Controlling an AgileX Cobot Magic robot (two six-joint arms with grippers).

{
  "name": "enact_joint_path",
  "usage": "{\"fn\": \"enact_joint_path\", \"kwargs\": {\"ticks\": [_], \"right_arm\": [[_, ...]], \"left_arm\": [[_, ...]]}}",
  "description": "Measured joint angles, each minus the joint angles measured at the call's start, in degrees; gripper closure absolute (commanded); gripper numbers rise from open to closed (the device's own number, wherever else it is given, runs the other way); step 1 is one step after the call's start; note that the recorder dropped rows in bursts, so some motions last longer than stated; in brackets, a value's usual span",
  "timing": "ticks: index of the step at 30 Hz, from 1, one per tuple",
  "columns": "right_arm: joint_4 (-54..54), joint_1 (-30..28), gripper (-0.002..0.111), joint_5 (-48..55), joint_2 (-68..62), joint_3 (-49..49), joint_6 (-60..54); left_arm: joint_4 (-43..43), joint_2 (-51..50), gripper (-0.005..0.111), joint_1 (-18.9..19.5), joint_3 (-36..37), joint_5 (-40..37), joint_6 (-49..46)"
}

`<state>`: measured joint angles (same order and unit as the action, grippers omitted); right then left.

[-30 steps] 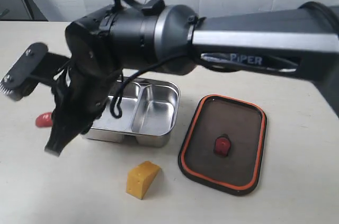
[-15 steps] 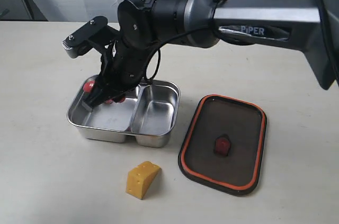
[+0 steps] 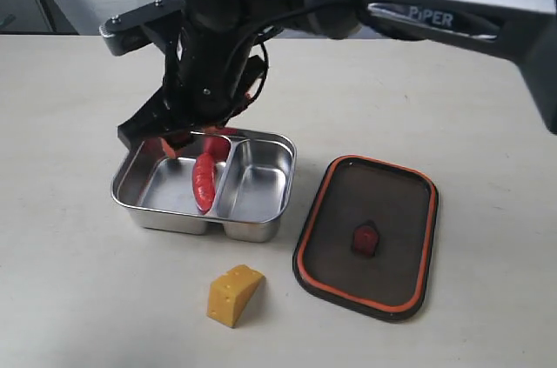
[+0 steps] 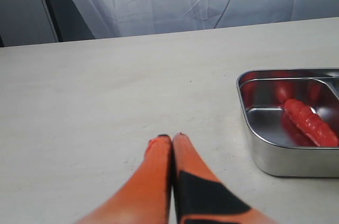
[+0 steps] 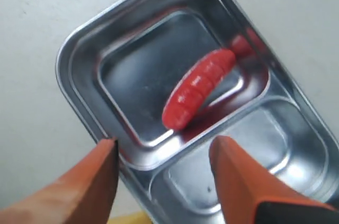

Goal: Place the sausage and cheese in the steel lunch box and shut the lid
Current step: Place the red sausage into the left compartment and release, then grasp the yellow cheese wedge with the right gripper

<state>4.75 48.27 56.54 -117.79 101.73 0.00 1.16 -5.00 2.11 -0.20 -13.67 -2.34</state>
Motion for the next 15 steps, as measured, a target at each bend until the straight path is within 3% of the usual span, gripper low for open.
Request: {"fn": "enact_joint_path", "kwargs": {"ticks": [5,15], "right_arm": [[-0.71,0.35,0.055,3.26,6.22,-5.03,8.43],[0.18,9.26,0.055,-8.4,20.04,-28.85,34.18]], "left_arm": [[0.0,0.0,0.106,0.0,0.0,0.0,0.0],[0.0,0.0,0.106,0.0,0.0,0.0,0.0]]}}
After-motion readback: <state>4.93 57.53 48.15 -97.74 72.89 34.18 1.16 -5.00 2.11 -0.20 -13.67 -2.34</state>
